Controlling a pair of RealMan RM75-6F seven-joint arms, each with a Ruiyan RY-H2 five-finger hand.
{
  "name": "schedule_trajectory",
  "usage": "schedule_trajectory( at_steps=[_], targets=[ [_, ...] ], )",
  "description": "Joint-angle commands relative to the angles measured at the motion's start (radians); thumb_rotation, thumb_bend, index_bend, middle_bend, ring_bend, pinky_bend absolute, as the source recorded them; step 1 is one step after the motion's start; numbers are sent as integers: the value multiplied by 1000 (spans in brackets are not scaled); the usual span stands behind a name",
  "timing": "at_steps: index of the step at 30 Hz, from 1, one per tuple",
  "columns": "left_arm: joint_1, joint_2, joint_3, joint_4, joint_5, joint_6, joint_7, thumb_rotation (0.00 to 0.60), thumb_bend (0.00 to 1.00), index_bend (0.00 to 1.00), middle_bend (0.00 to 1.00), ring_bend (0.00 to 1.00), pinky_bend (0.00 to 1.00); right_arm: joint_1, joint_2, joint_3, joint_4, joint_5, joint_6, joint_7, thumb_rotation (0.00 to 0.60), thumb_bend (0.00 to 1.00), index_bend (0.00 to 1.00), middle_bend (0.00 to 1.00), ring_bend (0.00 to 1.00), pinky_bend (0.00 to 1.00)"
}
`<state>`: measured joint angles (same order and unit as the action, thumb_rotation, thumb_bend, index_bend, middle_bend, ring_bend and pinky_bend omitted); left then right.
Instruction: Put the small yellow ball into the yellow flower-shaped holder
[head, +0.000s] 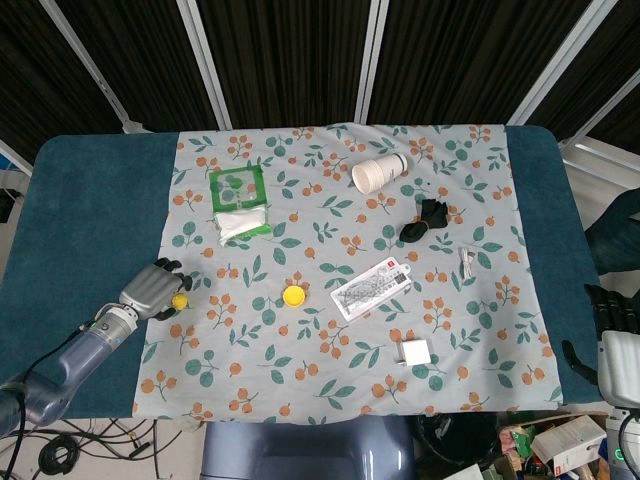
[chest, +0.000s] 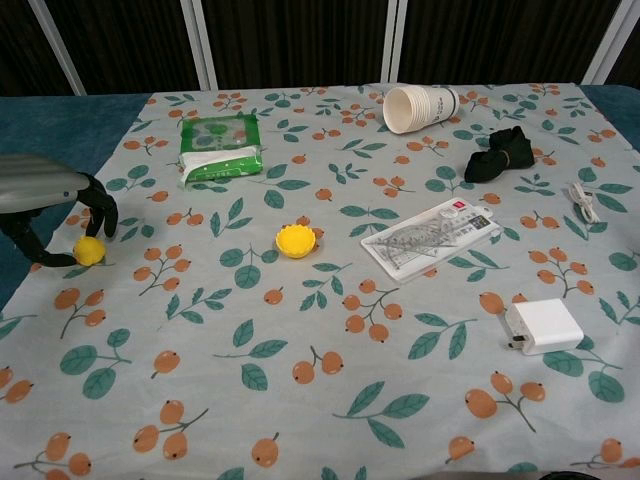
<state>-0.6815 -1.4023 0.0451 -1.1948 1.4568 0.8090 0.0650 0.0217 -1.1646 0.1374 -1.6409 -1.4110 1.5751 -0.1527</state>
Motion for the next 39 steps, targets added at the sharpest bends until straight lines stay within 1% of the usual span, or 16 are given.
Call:
schedule_trajectory(
  at_steps=[1, 18, 34, 39],
  targets=[
    [0, 1, 0, -1, 2, 1, 1, 600, 273, 398, 439, 160, 200, 0, 0, 0, 0, 0, 0, 0, 600, 227, 109, 114, 101, 192],
    [1, 5, -3, -11, 0, 5, 4, 600, 273, 398, 439, 159, 200, -1, 2, 0, -1, 0, 2, 1, 600, 227, 109, 114, 102, 192],
    [-3, -11, 5, 11, 15, -1, -3, 600, 273, 405, 445, 163, 200, -1, 2, 0, -1, 2, 0, 4, 600, 227, 109, 114, 102, 192],
    [-5, -18, 10, 22, 25, 0, -11, 600, 273, 420, 461, 166, 202, -1, 1, 0, -1, 2, -1, 1, 600, 227, 109, 114, 102, 192]
  ],
)
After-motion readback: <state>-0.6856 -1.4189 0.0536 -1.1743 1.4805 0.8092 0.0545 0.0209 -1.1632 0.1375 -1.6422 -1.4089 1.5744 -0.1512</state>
